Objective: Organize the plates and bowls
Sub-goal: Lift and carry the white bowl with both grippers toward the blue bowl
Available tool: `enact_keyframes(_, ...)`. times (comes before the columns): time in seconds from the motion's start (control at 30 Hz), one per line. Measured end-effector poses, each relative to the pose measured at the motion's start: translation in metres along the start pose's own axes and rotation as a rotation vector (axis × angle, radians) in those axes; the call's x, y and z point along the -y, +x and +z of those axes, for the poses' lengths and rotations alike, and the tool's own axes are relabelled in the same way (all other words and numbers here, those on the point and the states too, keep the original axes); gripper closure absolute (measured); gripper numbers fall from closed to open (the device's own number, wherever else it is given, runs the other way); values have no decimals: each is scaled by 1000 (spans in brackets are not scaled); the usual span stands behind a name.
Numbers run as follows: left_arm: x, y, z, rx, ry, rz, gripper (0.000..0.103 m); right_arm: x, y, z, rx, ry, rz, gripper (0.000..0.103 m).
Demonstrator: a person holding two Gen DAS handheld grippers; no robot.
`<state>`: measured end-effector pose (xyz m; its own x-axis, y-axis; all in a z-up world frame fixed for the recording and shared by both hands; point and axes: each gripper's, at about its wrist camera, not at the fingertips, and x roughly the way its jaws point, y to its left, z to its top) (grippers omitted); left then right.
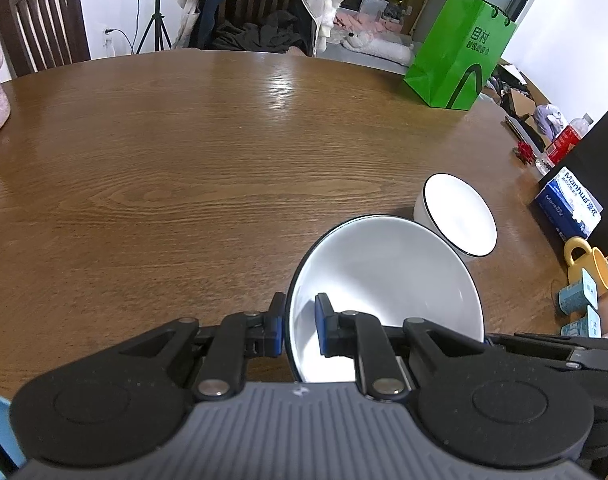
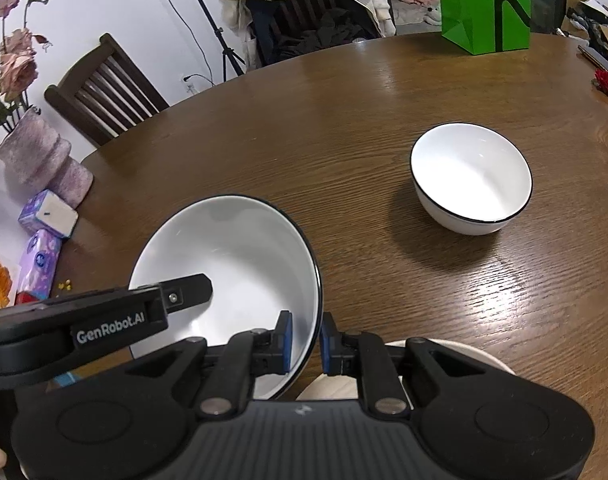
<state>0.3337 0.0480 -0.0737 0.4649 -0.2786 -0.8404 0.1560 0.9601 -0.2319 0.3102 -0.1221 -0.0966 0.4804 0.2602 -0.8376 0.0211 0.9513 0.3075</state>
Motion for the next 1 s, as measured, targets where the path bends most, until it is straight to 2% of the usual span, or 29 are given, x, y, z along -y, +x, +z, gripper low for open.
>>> enact_keyframes(1.0,-45,-59,-37,12,-23,4,87,-54,-30,-40,-6,-64,35,90)
